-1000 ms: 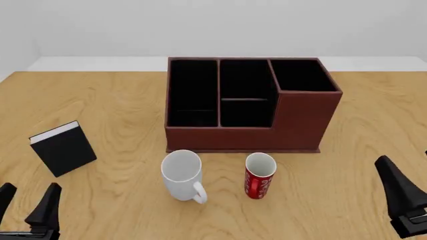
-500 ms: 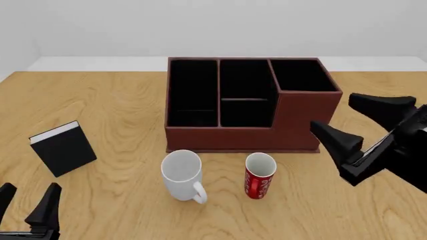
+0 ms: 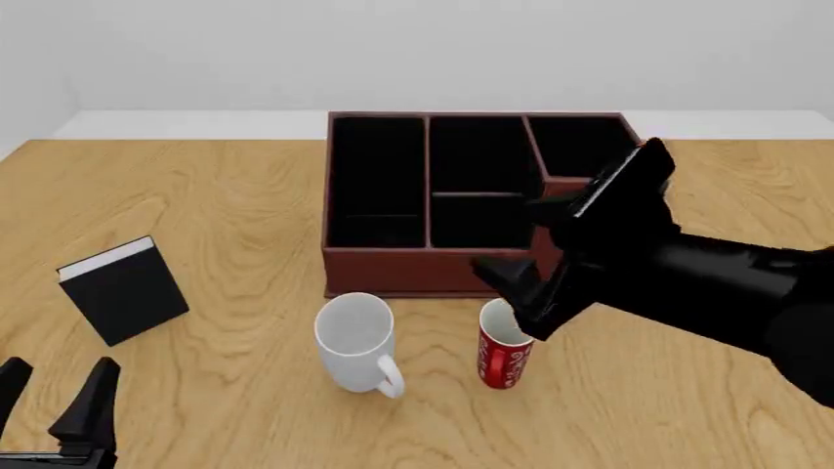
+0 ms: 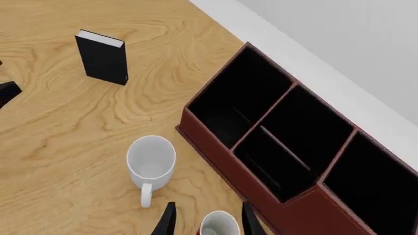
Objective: Pick up the white mug and place it to the right of the caddy.
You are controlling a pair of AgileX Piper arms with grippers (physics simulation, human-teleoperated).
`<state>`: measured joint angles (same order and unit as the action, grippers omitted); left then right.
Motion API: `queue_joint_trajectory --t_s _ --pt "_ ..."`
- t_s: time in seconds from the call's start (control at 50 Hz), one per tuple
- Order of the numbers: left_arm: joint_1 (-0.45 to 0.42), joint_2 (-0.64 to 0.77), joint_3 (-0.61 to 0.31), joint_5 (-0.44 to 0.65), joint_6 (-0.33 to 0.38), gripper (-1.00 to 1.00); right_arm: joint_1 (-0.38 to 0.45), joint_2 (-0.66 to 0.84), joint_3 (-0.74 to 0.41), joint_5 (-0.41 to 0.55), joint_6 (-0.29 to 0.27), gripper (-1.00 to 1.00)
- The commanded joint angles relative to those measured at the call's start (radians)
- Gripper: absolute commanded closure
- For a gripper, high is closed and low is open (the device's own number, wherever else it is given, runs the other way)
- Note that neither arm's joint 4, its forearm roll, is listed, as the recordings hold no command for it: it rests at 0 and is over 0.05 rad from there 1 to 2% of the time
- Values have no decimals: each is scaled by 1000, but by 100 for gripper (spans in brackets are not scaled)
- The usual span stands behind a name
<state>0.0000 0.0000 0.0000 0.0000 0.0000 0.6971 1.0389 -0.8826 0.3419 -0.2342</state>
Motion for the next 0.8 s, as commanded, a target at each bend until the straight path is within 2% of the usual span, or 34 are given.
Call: queue_joint_trajectory --t_s 0.02,0.08,0.16,0.2,0.4,0.66,0.8 --pt "0 0 0 0 0 -100 72 150 -72 29 47 -100" --pt "0 0 0 0 0 -100 100 181 -98 39 79 -100" --pt "0 0 0 0 0 -100 114 209 -106 34 91 -100" --pt "0 0 0 0 0 -100 139 234 -111 29 119 -100" --pt "0 0 0 0 0 -100 180 309 -96 -12 157 -100" --pt "0 0 0 0 0 -100 189 368 -48 -64 208 -100" --pt "0 0 0 0 0 -100 212 430 -37 -82 256 -100"
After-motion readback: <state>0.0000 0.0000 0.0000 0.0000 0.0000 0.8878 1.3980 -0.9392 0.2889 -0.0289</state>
